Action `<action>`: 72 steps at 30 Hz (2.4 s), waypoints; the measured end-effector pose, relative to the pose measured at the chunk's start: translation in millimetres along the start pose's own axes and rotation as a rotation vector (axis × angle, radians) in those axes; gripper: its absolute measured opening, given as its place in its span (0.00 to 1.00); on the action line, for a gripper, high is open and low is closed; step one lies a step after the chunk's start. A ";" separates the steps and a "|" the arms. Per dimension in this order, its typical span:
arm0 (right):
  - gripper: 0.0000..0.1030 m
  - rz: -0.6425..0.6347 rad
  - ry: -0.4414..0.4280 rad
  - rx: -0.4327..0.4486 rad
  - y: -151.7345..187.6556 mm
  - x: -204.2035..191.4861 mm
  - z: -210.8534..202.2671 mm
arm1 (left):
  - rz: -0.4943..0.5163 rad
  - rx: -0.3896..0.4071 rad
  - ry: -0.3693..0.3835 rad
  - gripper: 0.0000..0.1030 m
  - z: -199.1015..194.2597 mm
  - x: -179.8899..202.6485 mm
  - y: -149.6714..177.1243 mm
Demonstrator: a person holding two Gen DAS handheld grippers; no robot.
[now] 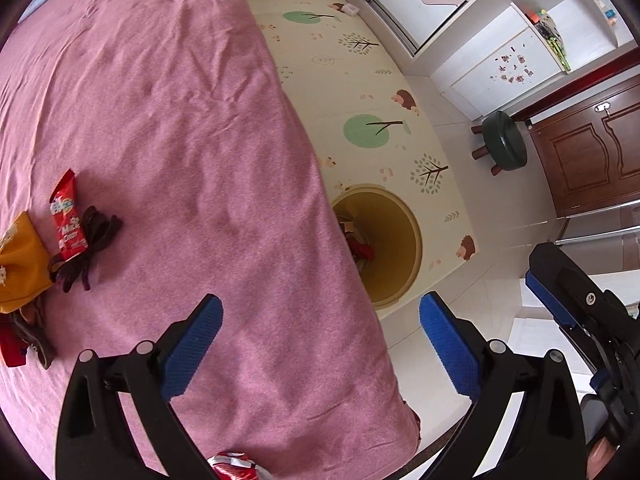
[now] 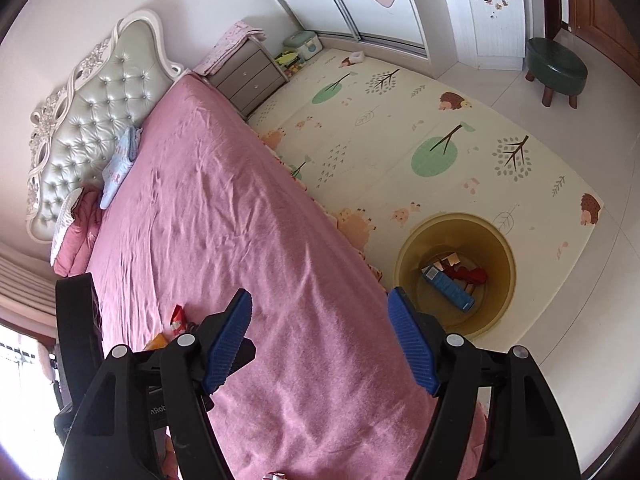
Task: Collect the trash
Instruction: 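Return to the bed and grasp the crumpled red wrapper with the right tool, then grasp the mustard drawstring bag with the left tool while the right tool holds the wrapper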
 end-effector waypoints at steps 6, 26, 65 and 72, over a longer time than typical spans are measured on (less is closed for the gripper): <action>0.67 -0.083 -0.051 -0.056 32.0 -59.2 10.3 | -0.105 0.040 -0.045 0.96 -40.3 -71.9 32.9; 0.67 -0.222 0.000 -0.276 196.4 -83.3 35.5 | -0.231 -0.031 -0.084 0.96 -47.3 -187.4 182.8; 0.16 -0.369 -0.134 -0.325 183.4 -178.6 85.0 | -0.159 0.117 -0.247 0.96 -107.0 -247.0 113.9; 0.16 -0.368 -0.153 -0.337 159.9 -205.3 107.0 | -0.224 0.126 -0.251 0.96 -113.0 -284.8 60.8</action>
Point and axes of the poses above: each gripper's, at about its wrist camera, not at the fingertips, and z roughly the way its jaws point, x to its right, y to its underside, the point moved 2 cm from there along z, roughly the way its jaws point, and after that the axes turned 7 degrees about y, right-handed, at the moved point
